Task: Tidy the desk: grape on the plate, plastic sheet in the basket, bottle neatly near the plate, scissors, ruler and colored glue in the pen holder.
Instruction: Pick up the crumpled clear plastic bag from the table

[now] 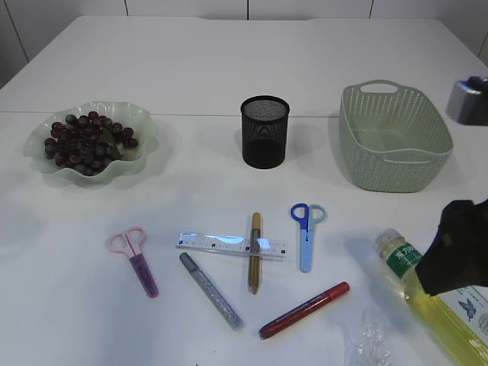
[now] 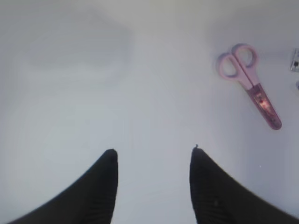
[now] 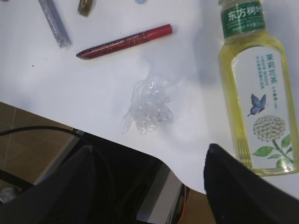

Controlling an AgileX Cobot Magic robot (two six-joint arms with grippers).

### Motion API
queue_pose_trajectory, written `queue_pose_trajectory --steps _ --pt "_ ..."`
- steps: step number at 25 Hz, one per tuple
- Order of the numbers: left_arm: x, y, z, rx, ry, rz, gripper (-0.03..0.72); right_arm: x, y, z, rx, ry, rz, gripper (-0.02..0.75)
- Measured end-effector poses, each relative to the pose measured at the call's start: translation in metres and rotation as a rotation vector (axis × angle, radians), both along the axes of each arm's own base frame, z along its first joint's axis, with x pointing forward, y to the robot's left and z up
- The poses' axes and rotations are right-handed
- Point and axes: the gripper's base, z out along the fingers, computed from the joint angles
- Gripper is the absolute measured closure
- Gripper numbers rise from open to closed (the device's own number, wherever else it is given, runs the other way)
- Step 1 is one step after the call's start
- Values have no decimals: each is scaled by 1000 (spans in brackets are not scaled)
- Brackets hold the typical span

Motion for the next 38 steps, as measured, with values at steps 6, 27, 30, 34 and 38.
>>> queue_pose_trajectory --steps 6,27,30,34,38 --pt "-35 3 0 -4 -30 0 326 10 22 -23 -45 100 58 176" --pt "-45 3 4 -11 -88 2 326 38 47 -113 -139 263 0 175" --pt "-45 3 5 -11 -93 3 326 41 49 -124 -151 283 -3 175" --pt "-44 3 5 -13 -97 3 326 45 51 -132 -149 291 -12 174" --pt "-44 3 5 -13 -104 2 326 47 53 -141 -155 305 -6 174"
